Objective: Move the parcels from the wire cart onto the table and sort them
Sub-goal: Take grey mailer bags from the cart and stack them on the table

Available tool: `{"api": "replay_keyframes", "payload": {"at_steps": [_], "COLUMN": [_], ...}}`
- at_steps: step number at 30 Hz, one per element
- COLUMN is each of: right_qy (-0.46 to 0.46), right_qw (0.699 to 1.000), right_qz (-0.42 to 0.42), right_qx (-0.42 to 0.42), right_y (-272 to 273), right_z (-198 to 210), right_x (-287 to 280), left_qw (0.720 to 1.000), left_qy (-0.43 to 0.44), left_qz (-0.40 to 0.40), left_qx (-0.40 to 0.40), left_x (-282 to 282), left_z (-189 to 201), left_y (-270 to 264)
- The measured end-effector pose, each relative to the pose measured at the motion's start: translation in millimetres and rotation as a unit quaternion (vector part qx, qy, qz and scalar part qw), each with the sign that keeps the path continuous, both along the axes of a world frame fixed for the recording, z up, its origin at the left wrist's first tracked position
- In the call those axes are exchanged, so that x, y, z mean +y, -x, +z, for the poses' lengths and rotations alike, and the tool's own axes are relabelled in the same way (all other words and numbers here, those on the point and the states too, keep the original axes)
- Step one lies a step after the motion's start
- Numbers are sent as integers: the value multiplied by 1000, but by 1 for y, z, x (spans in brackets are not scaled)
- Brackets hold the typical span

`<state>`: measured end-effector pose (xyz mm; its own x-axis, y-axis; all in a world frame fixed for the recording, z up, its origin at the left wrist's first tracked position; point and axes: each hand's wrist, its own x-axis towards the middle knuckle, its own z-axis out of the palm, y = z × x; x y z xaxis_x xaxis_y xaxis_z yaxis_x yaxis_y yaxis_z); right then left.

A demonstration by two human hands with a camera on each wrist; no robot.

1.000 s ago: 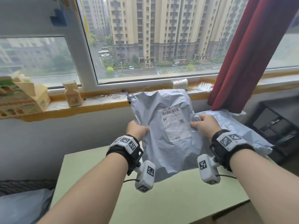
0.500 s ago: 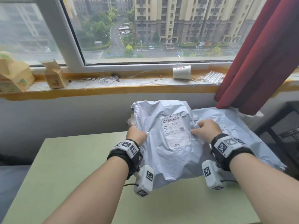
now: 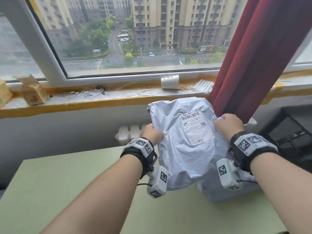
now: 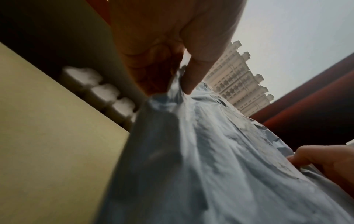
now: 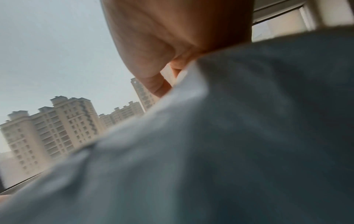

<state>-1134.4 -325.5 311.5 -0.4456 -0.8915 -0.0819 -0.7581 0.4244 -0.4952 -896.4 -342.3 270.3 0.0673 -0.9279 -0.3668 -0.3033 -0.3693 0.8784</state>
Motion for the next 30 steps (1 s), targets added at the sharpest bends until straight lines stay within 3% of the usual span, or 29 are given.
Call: {"api": "replay_keyframes", "payload": {"at_steps": [5,9,12,15,18,23,30], "right_qy": [-1,5,-31,-113,-179,-206,-213], "right_qw": [997,995,998,983,971,966,964], "right_qz": [-75,-96,-11,89,114,104,102], "right_qx": [4,6,56,111,107,113,119], "right_y": [66,95,90,69,51,50,53], "right_z": [-2,-20,-44,-67,-81,-96,-94], "right_x": [12,13,10,7,6,3,5], "left_qw": [997,992,989,991,995,990,980], "left_qy": [-12,-47,-75,-81,-60,-105,-157], "left_qz": [-69,-106,-115,-102,-75,-82,-112], "left_qx": [34,46,46,23,5,46,56], "left_x": [-7,-21,-28,-26,-31,-5,10], "left_z": [-11,-57,-93,-101,-107,-50,-50], "left_y": [61,94,104,102,95,85,82]}}
